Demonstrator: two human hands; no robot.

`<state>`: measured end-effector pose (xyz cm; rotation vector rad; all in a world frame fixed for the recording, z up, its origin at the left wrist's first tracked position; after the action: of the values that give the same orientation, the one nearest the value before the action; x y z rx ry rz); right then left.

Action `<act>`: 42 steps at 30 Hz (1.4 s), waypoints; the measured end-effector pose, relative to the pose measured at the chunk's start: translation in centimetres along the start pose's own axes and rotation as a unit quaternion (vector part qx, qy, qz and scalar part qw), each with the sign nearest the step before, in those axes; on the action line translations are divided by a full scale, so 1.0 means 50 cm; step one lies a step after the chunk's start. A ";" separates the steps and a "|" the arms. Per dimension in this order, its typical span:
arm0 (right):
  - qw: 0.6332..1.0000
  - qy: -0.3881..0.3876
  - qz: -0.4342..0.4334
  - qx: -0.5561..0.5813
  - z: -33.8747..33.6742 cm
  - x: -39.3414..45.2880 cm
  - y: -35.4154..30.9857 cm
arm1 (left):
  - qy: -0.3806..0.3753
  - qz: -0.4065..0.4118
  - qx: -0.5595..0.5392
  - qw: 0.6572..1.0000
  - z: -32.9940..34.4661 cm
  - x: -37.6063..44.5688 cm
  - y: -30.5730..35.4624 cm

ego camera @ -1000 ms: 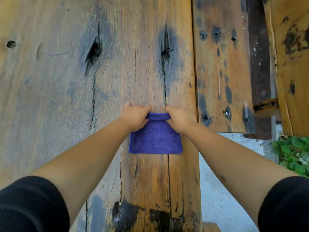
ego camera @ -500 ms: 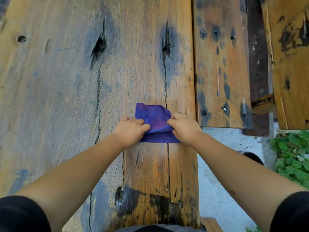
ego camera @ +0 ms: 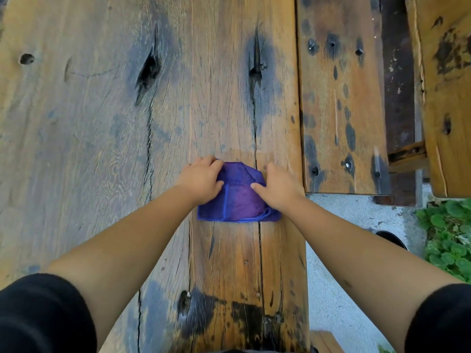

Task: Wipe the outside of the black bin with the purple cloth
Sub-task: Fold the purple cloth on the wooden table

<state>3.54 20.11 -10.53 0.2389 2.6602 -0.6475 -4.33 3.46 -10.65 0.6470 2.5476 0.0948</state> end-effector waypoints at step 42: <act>0.993 -0.096 -0.057 -0.046 0.075 -0.040 -0.031 | -0.016 -0.019 0.046 0.999 0.077 -0.057 0.033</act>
<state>6.20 16.82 -12.12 -0.0024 2.5225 -0.5503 0.46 3.40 -12.40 0.6297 2.5443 -0.0464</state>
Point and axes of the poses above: each hand's wrist, its own x-axis towards the middle knuckle, its own z-axis out of the palm, y = z × x, the point moved 10 cm from there along x, towards the middle knuckle, and after that the axes turned 11 degrees about -z, right-handed, at the moved point
